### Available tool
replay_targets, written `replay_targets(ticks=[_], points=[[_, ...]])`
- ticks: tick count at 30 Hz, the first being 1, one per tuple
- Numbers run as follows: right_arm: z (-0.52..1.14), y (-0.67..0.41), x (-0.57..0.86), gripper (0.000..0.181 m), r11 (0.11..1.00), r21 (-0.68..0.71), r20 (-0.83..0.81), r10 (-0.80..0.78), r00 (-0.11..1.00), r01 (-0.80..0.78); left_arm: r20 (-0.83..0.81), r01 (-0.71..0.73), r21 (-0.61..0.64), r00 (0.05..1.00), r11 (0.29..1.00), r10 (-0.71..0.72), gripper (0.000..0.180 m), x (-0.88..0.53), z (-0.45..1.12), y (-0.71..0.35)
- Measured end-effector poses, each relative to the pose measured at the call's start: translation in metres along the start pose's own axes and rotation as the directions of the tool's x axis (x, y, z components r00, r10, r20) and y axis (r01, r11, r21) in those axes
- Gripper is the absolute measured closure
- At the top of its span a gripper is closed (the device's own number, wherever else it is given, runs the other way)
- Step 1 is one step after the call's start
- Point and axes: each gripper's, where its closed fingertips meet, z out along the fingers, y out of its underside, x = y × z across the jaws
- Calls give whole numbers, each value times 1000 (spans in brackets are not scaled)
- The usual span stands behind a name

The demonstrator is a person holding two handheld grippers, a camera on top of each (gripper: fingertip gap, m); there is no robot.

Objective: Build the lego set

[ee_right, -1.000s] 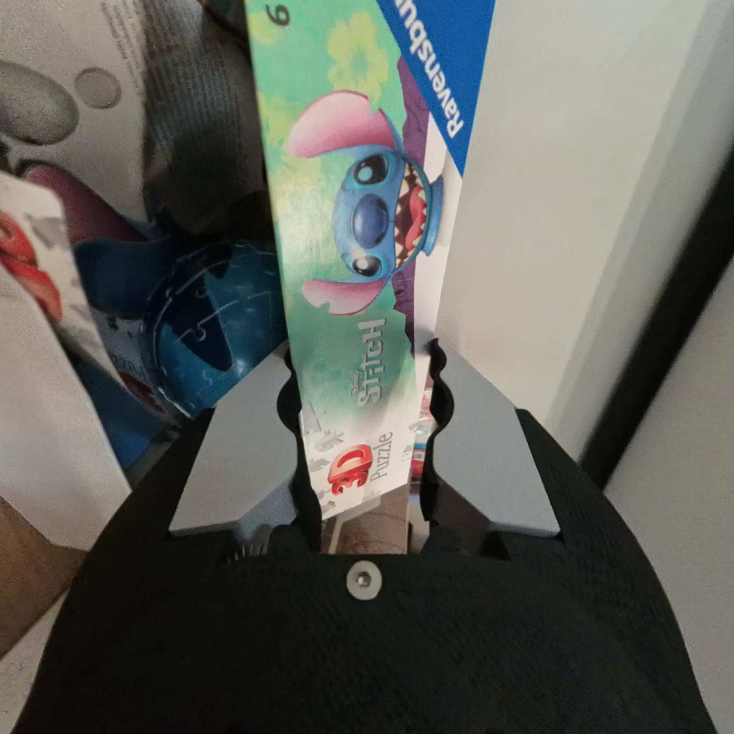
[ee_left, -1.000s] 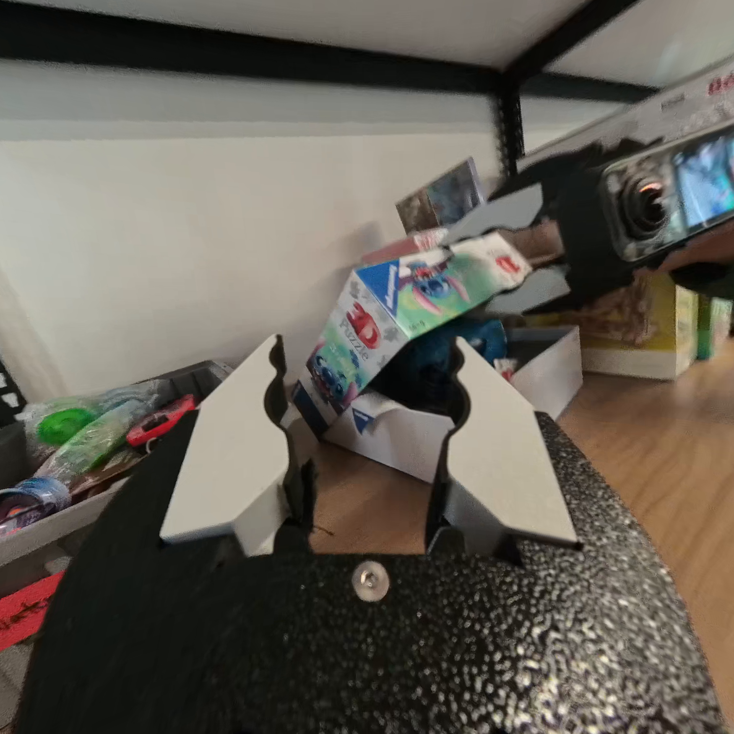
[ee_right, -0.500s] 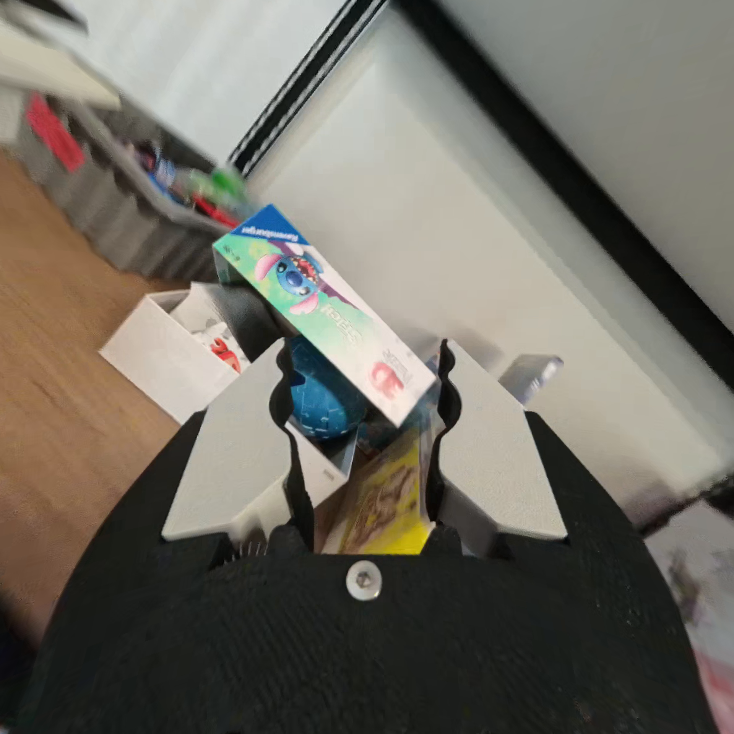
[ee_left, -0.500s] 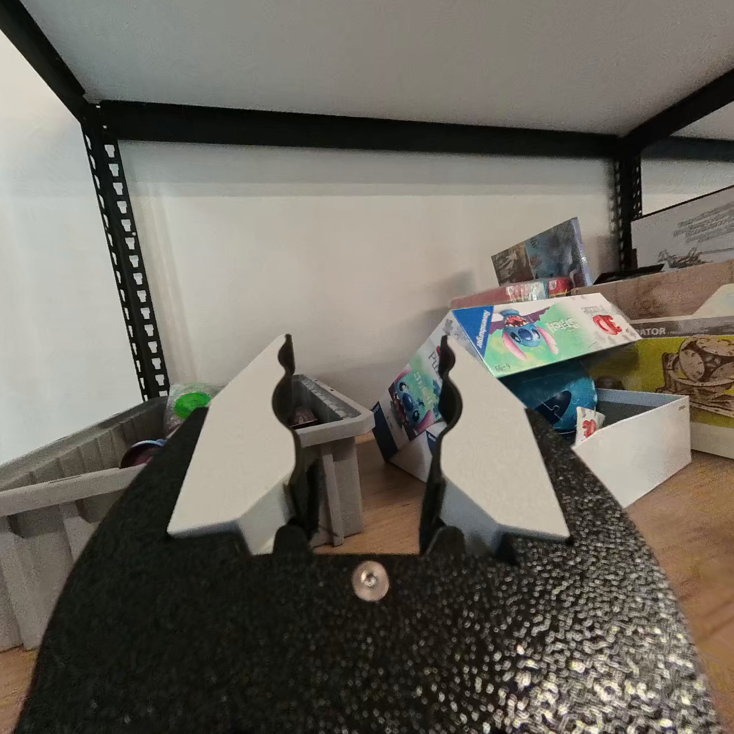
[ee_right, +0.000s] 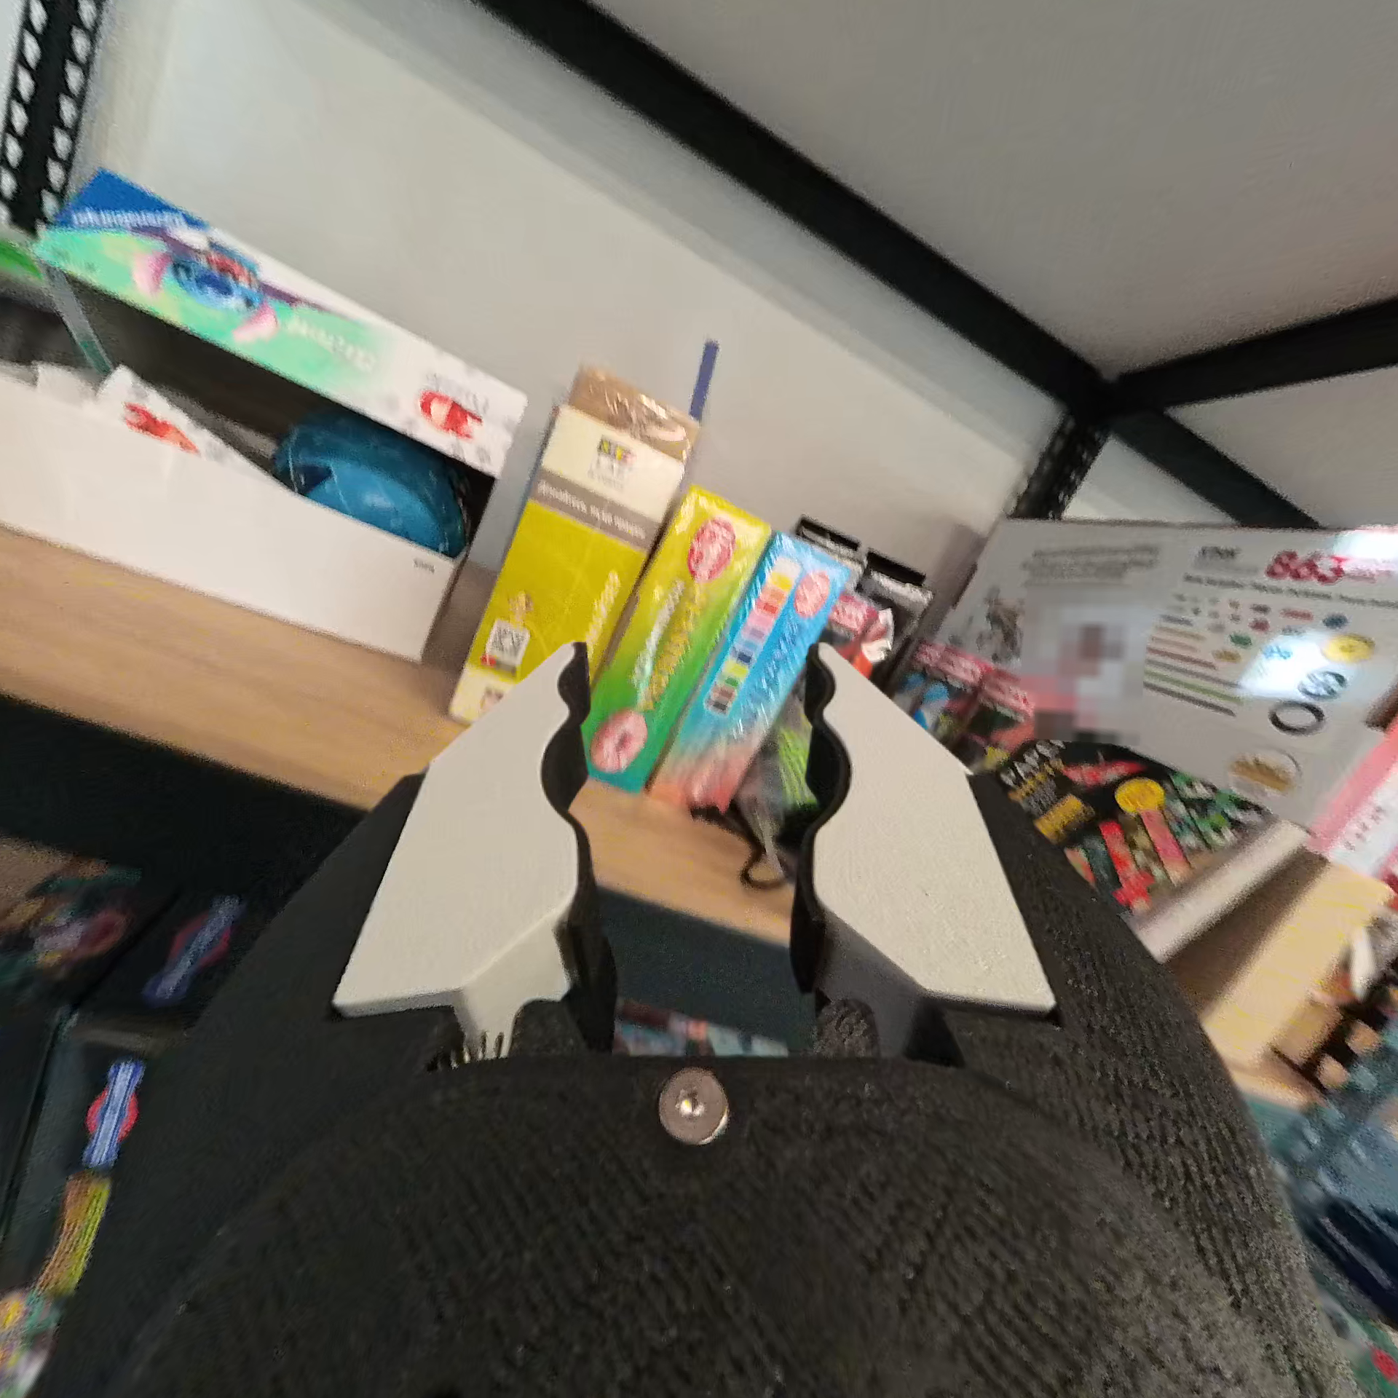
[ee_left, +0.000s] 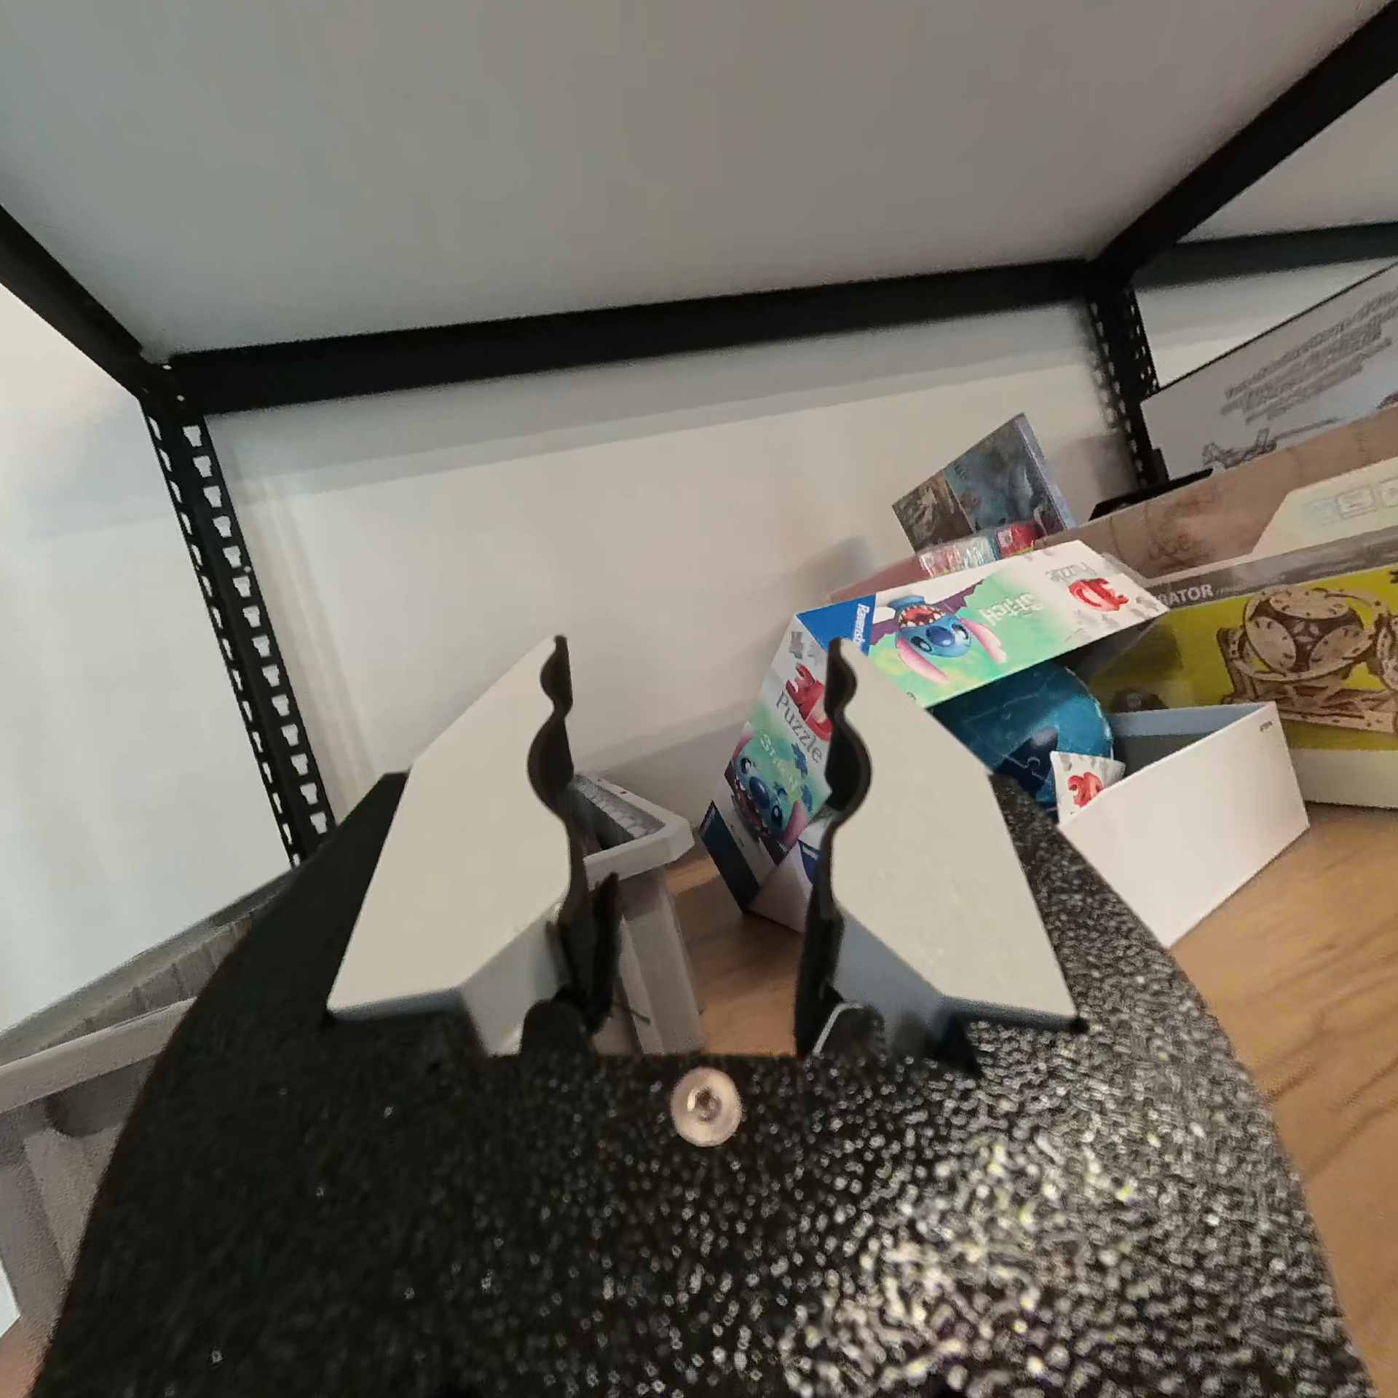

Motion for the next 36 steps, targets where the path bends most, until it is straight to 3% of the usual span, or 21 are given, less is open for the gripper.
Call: replay_targets(ticks=[7,9,11,16,20,24,31,36], points=[[-83,42,42,116,971,-235,-57,-60,997,45,24,53,175,998,983,-58,118,-3,-25,-32],[-102,48,61,103,968,-251,-89,-39,995,15,3,85,304,996,949,-90,131,5,-45,-50],[-120,51,77,95,974,-226,-127,5,992,-33,-74,182,335,983,925,-166,132,23,-59,-60],[-150,64,110,93,980,-170,-157,74,985,-100,-168,195,202,972,960,-163,123,87,-89,-70],[-175,91,136,92,971,-234,-110,28,994,-53,-205,256,197,955,946,-216,127,158,-131,-77],[-201,119,157,91,960,-279,-8,11,1000,-12,-215,353,77,919,932,-330,127,247,-153,-55],[-252,151,200,92,949,-313,85,2,996,25,-438,525,-194,710,828,-552,128,454,-186,-38],[-307,178,220,92,922,-387,135,56,989,0,-618,587,-352,439,729,-652,130,594,-201,-67]])
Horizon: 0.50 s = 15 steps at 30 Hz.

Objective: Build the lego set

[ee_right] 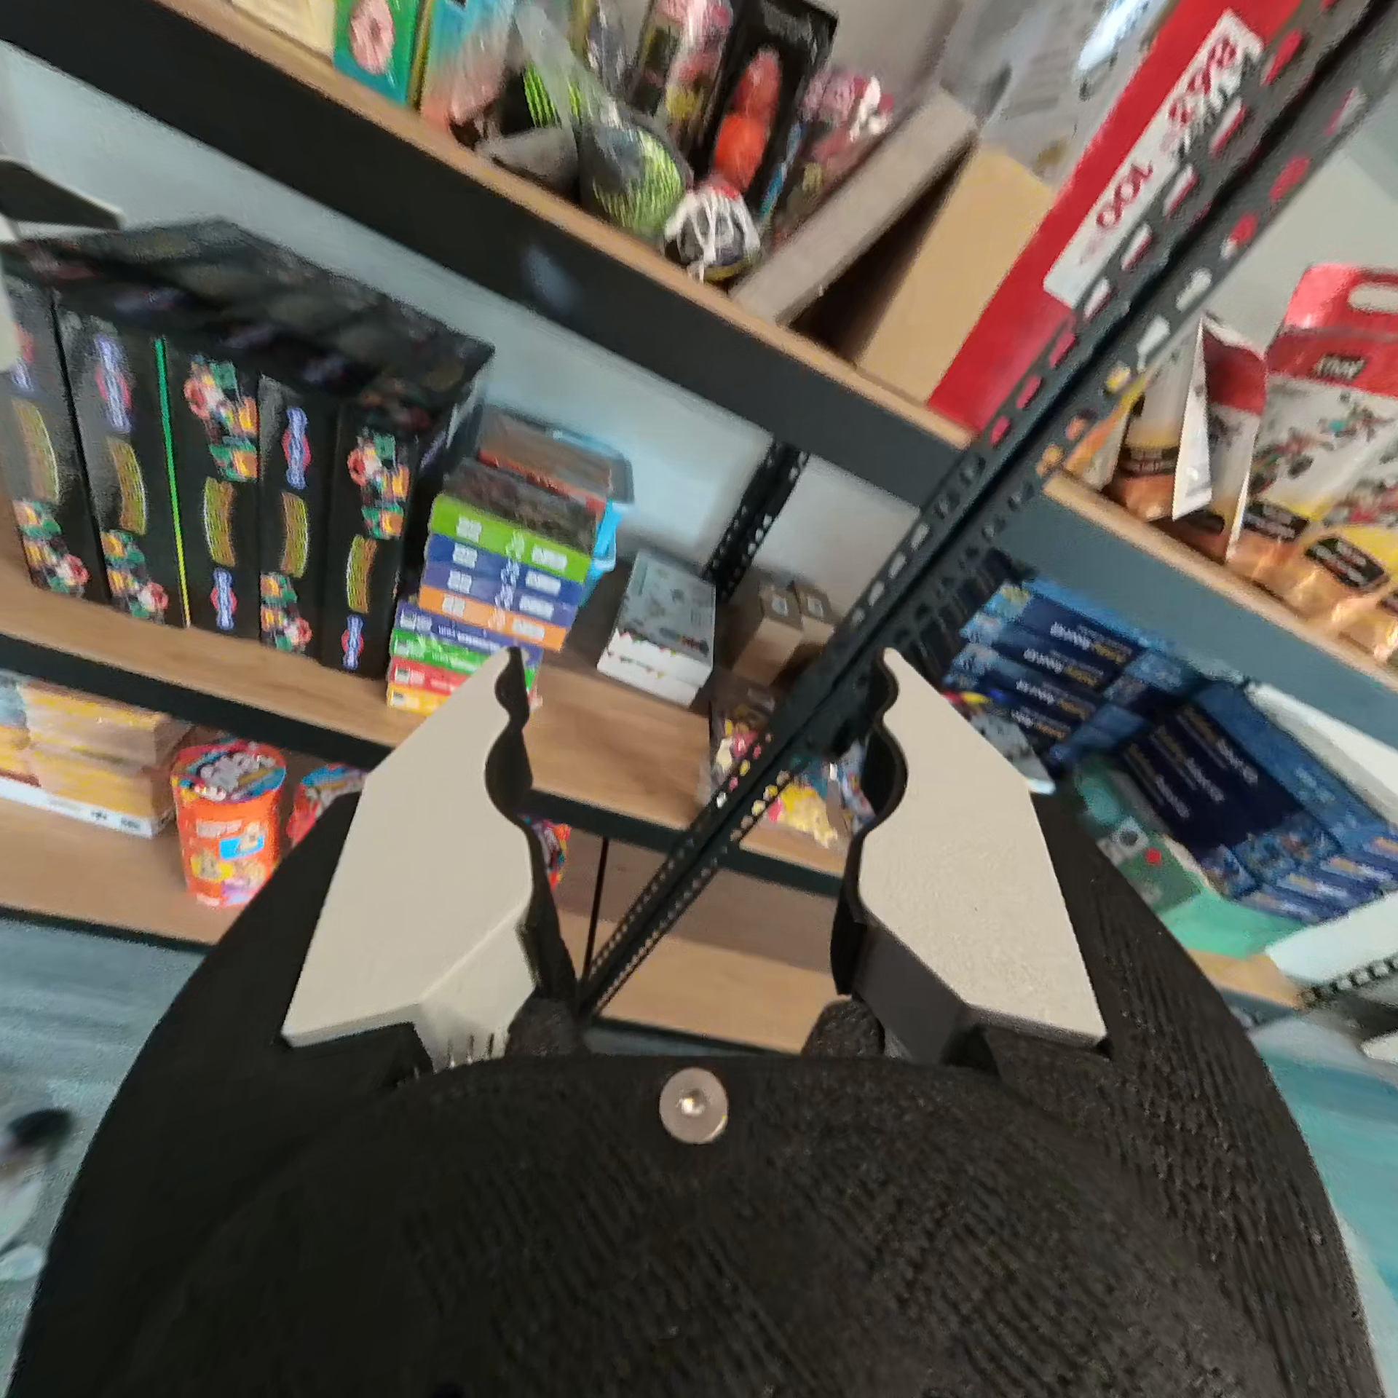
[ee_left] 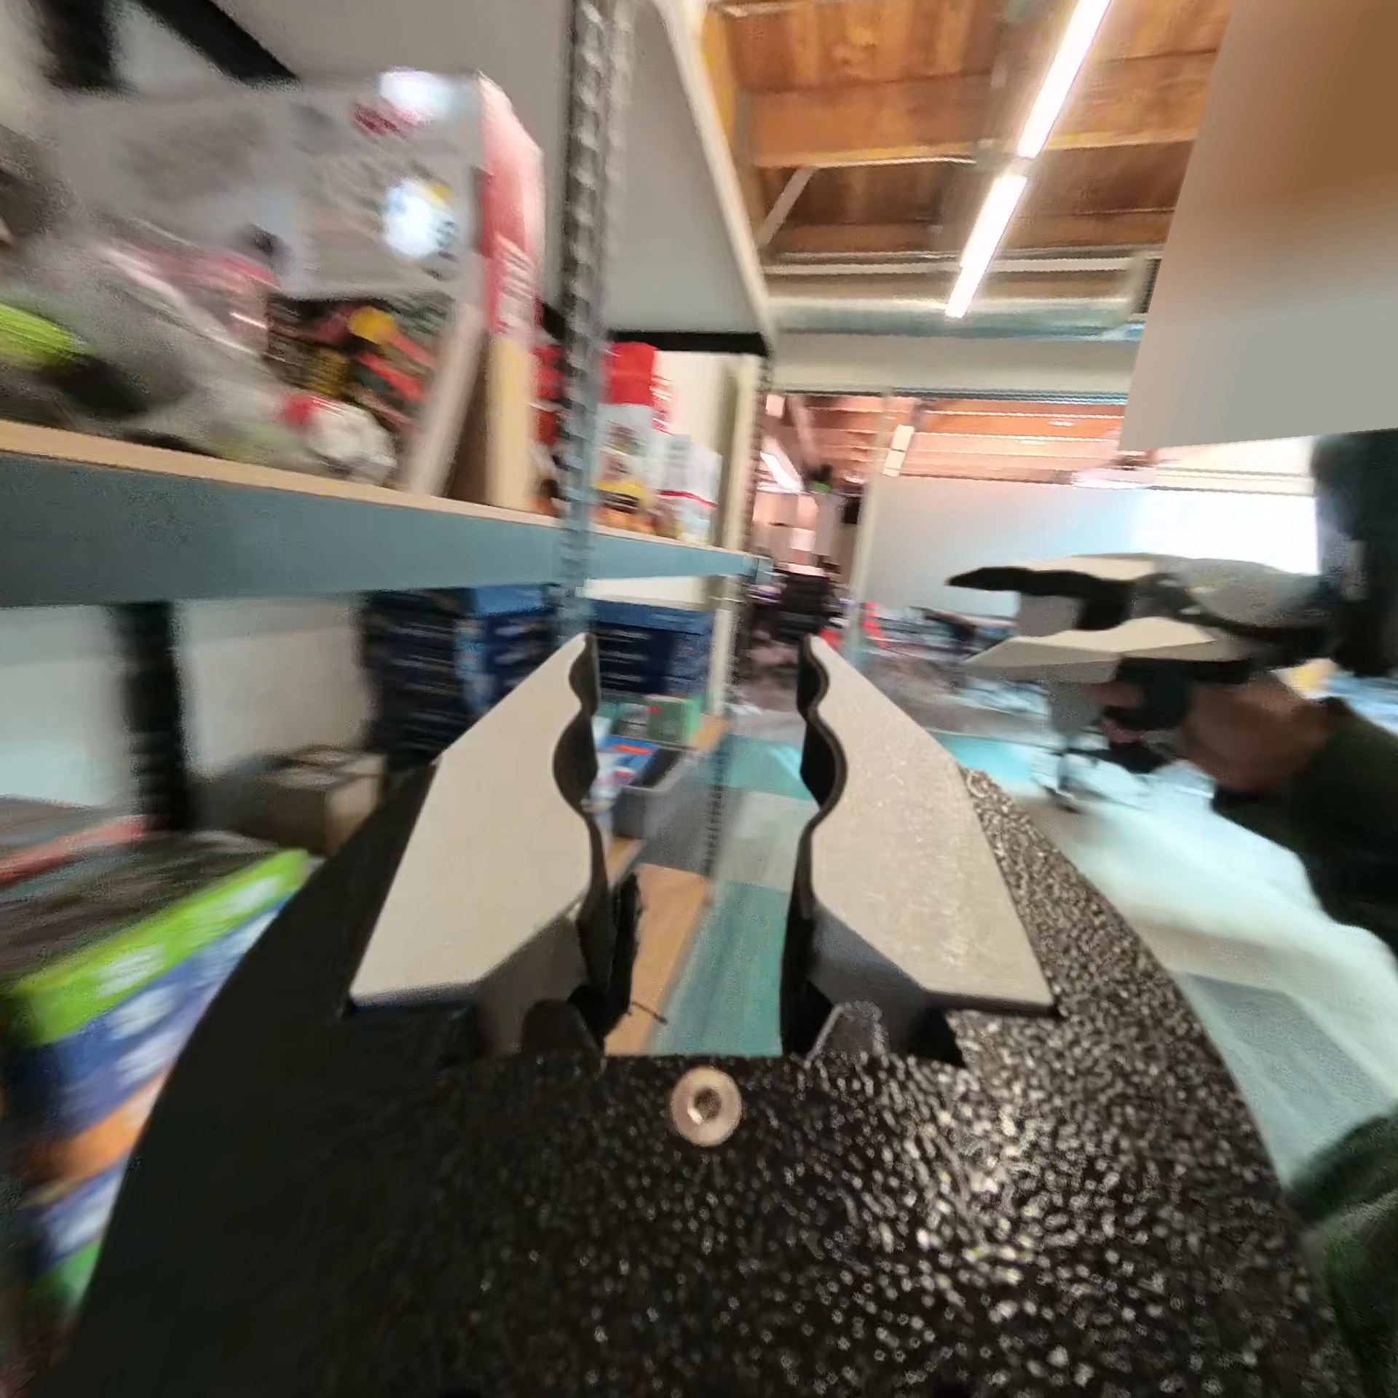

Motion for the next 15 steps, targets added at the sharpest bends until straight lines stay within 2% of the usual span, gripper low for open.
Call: replay_targets(ticks=[4,8,11,13,15], points=[[-31,46,15,92,992,-68,-9,106,994,-107,-268,32,-130,961,991,-66,128,76,58,40],[-36,83,28,92,977,-101,-10,187,982,-187,-392,-2,-213,916,977,-83,128,116,95,77],[-10,96,27,94,971,-78,78,233,969,-227,-333,6,-266,938,964,-97,127,98,115,113],[26,103,21,95,964,-63,173,265,949,-258,-202,16,-291,976,957,-78,123,57,121,145],[67,114,7,95,957,-76,286,288,914,-278,-15,-6,-339,1000,941,1,119,-6,116,189]])
